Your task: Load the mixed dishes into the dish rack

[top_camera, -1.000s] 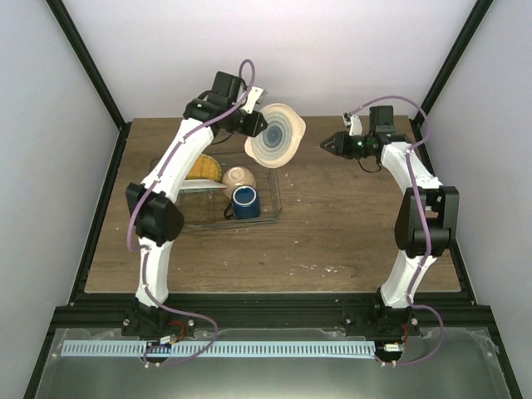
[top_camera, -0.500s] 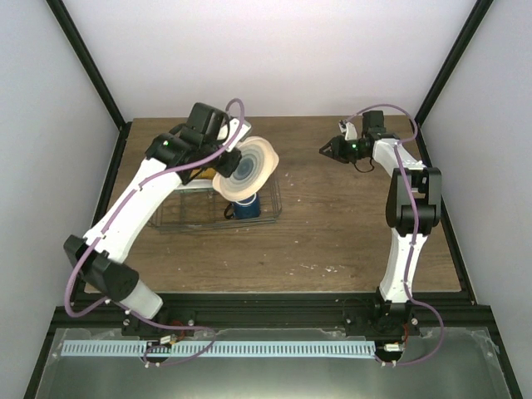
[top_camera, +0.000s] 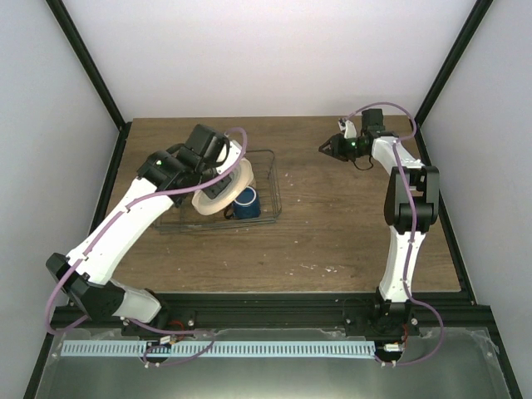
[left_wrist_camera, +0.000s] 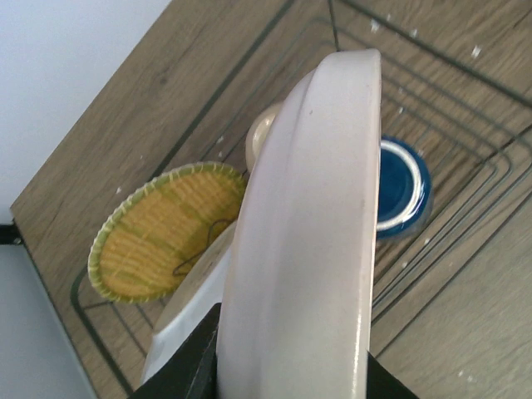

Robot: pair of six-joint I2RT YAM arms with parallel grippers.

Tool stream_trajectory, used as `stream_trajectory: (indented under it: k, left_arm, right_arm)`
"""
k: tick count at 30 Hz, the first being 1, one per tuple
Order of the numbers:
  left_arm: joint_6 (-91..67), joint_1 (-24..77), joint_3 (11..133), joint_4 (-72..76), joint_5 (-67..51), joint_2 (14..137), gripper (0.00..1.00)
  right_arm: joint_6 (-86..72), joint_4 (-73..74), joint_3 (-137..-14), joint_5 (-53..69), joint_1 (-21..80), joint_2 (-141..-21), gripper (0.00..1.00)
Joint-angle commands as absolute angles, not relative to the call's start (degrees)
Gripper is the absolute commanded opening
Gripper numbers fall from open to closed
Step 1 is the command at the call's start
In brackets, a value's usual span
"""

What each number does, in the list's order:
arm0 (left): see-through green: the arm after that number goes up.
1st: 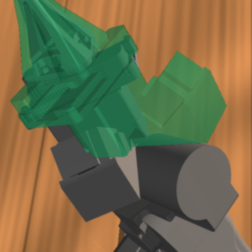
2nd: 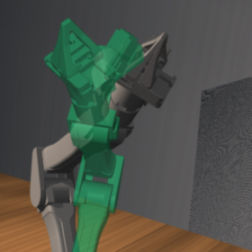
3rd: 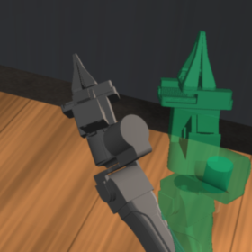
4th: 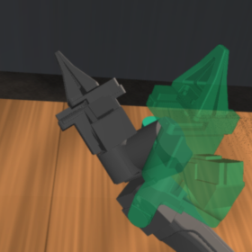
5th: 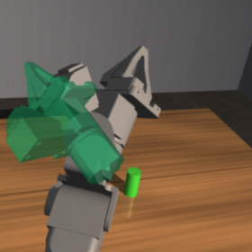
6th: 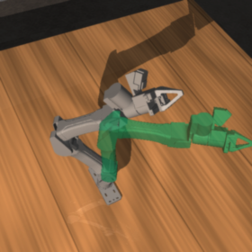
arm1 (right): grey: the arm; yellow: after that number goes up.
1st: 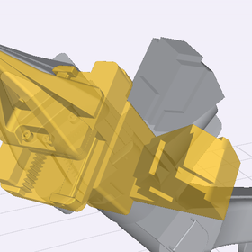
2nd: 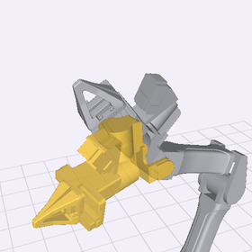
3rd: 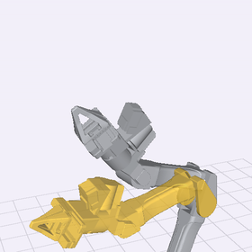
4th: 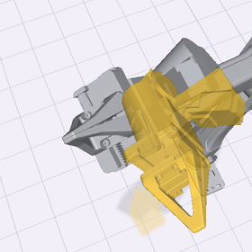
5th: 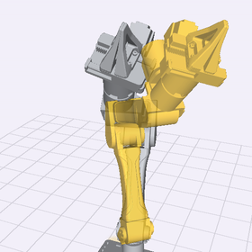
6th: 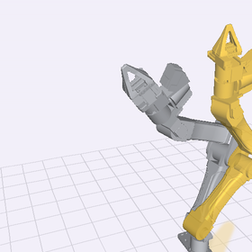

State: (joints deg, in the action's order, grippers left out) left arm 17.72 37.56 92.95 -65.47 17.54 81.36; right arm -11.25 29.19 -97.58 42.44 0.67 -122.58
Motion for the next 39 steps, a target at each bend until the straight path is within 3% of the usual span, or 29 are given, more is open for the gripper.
stream_trajectory:
  k: [1,20,29,39]
  left_arm:
    - [19.5,39.8,93.2,-67.4,27.6,80.3,0.0]
    - [24.3,42.8,84.5,-73.6,45.1,77.5,0.0]
    - [30.9,43.1,79.8,-70.3,52.7,76.0,0.0]
    - [39.3,43.0,76.4,-63.4,53.5,76.0,0.0]
  right_arm:
    - [-10.5,29.9,-99.9,43.3,0.3,-123.6,0.31]
    - [-11.7,29.3,-99.8,43.5,0.3,-124.1,0.32]
    - [-13.4,28.0,-99.5,44.3,0.3,-124.5,0.32]
    - [-14.1,27.0,-98.9,44.2,0.3,-124.5,0.32]
